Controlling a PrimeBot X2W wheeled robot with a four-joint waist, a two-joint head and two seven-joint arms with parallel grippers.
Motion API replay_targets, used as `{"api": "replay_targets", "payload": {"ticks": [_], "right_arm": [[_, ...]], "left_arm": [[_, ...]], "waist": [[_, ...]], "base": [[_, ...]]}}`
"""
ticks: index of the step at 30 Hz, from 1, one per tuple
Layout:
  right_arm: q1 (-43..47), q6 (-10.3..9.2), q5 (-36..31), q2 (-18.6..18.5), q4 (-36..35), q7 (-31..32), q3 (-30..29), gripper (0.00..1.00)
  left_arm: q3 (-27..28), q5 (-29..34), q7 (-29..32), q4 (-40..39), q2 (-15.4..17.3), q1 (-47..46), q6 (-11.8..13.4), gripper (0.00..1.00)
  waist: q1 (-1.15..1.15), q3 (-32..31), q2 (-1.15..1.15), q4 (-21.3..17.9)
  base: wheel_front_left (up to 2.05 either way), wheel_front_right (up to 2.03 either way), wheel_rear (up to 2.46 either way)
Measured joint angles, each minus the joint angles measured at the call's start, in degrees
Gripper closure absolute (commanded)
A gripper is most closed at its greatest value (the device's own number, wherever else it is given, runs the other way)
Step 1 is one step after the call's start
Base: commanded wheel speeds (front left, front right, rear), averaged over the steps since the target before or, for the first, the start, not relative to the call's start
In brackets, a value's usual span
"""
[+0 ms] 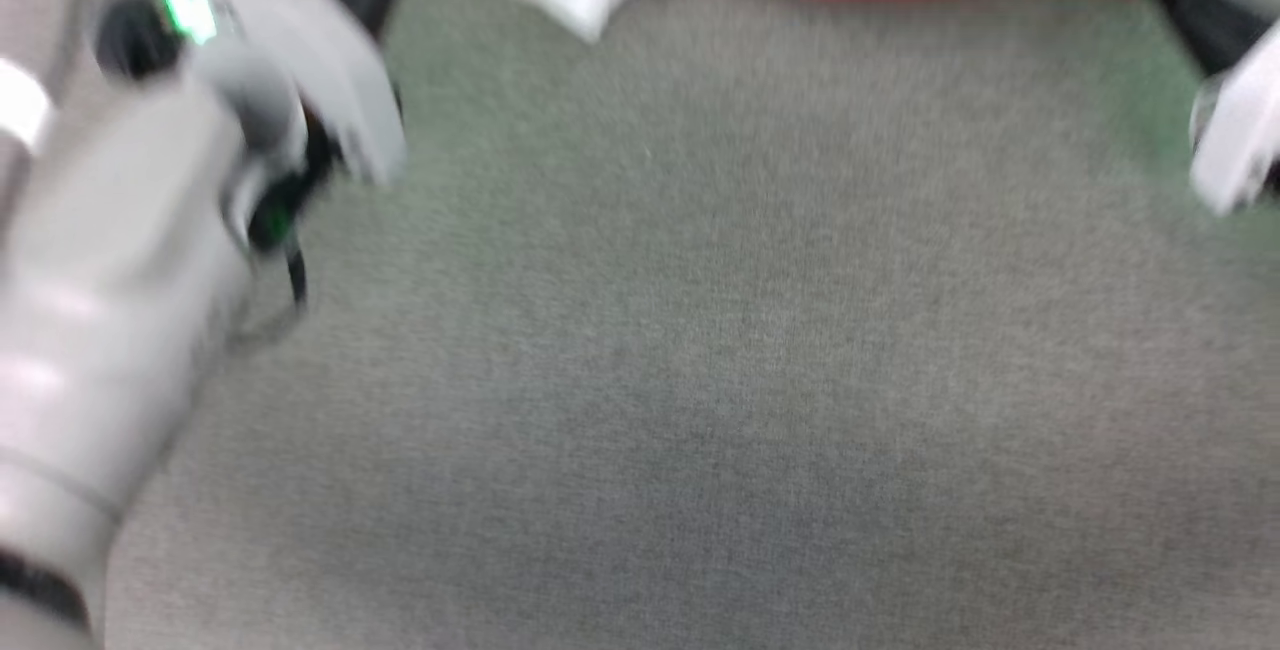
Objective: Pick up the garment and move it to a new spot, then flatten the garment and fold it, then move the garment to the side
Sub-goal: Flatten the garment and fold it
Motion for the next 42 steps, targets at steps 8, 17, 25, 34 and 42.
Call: {"api": "replay_targets", "payload": {"ticks": [8, 17, 25, 34, 42], "right_arm": [[17.1, 0.00, 6.2, -6.6, -10.9, 2.2, 0.6, 1.00], [34.0, 0.00, 10.1, -12.0, -17.7, 3.6, -2.3, 1.00], [47.1, 0.00, 12.3, -16.0, -25.0, 8.1, -4.0, 1.00], [60.4, 0.00, 16.8, -19.7, -32.0, 11.8, -8.9, 1.00], [64.4, 0.00, 16.0, -20.1, -35.2, 14.3, -15.5, 1.00]], "left_arm": [[-2.0, -5.1, 3.2, -15.1, 6.3, 19.5, 4.5, 1.00], [-3.7, -9.9, 5.9, -40.2, 17.3, 38.3, 17.6, 1.00], [-5.0, -16.0, 7.5, -57.1, 24.2, 51.7, 29.1, 1.00], [-4.7, -22.3, 5.4, -68.9, 27.8, 62.2, 38.5, 1.00], [-3.0, -22.0, 5.0, -75.7, 31.7, 62.4, 43.1, 1.00]], "waist": [[0.00, -9.2, 0.00, 0.4], [0.00, -16.9, 0.00, 0.9], [0.00, -19.8, 0.00, 2.3], [0.00, -19.5, 0.00, 3.6], [0.00, -17.6, 0.00, 2.9]], "base": [[0.00, 0.00, 0.00], [0.00, 0.00, 0.00], [0.00, 0.00, 0.00], [0.00, 0.00, 0.00], [0.00, 0.00, 0.00]]}}
